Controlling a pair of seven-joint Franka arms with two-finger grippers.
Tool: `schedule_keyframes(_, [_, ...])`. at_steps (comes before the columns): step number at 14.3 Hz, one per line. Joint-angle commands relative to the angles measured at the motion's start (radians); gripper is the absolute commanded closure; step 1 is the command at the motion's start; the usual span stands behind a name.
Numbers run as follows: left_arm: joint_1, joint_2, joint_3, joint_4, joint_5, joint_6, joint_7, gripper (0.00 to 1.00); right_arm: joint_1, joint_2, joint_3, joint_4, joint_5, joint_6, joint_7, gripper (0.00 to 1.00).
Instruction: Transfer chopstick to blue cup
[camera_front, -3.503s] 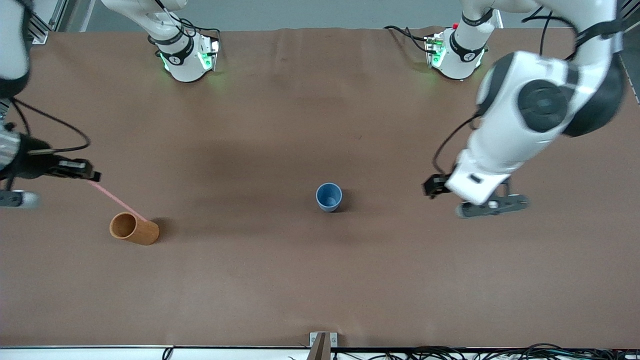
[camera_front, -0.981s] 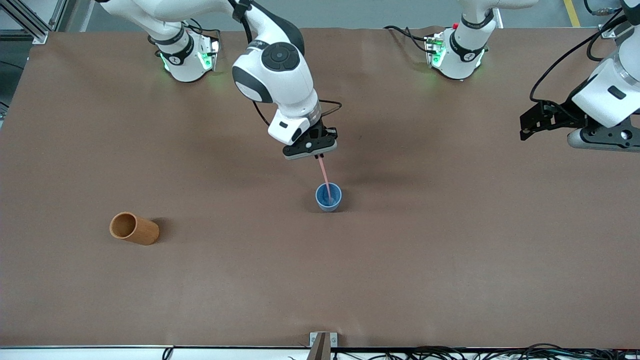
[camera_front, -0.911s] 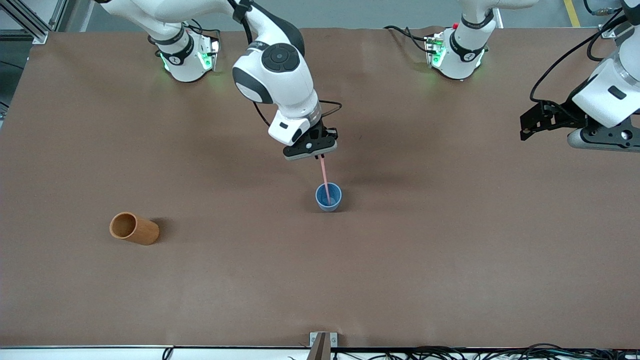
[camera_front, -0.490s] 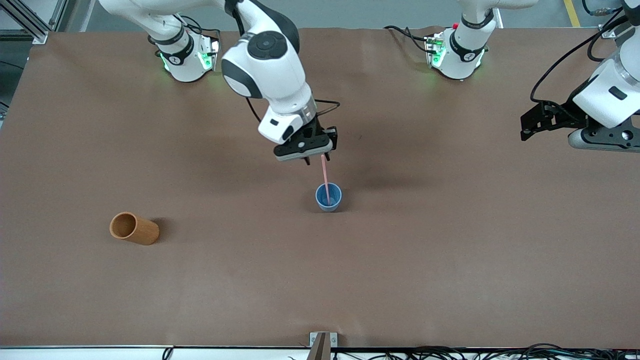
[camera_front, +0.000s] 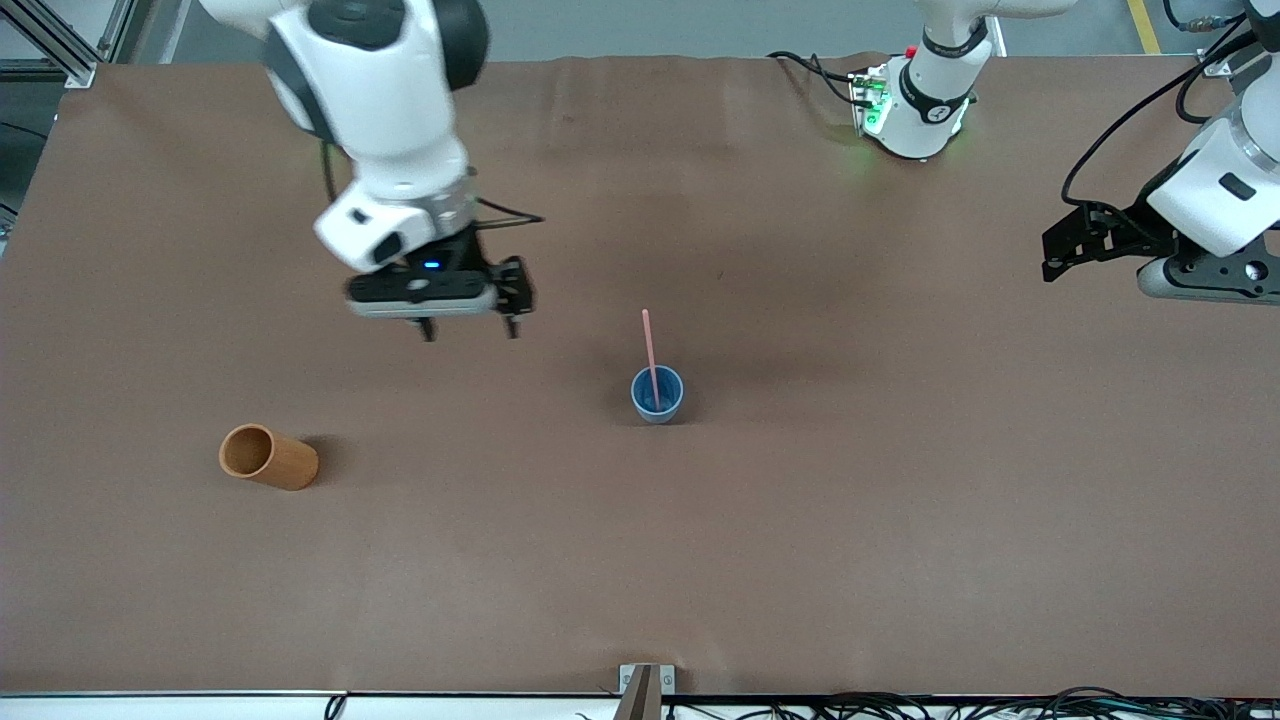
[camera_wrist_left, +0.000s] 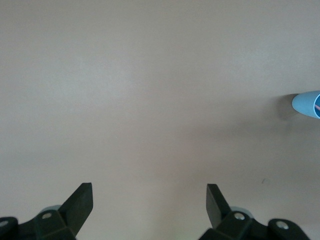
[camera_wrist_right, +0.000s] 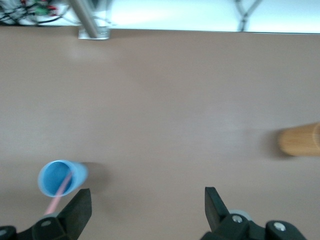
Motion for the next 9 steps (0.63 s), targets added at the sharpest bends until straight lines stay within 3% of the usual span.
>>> schedule_keyframes(1, [0.004, 0.009, -0.001, 0.017, -0.002, 0.001, 0.011, 0.0, -0.002, -0.093, -0.14, -0.034, 0.102, -0.05, -0.15, 0.0])
schedule_keyframes(4, [0.004, 0.009, -0.001, 0.018, 0.002, 0.001, 0.014, 0.0, -0.014, -0.136, -0.245, -0.025, 0.133, -0.147, -0.266, 0.0])
schedule_keyframes(9, [0.007, 0.009, -0.001, 0.034, 0.007, -0.001, 0.012, 0.0, -0.107, -0.217, -0.257, -0.028, 0.204, -0.277, -0.329, 0.0])
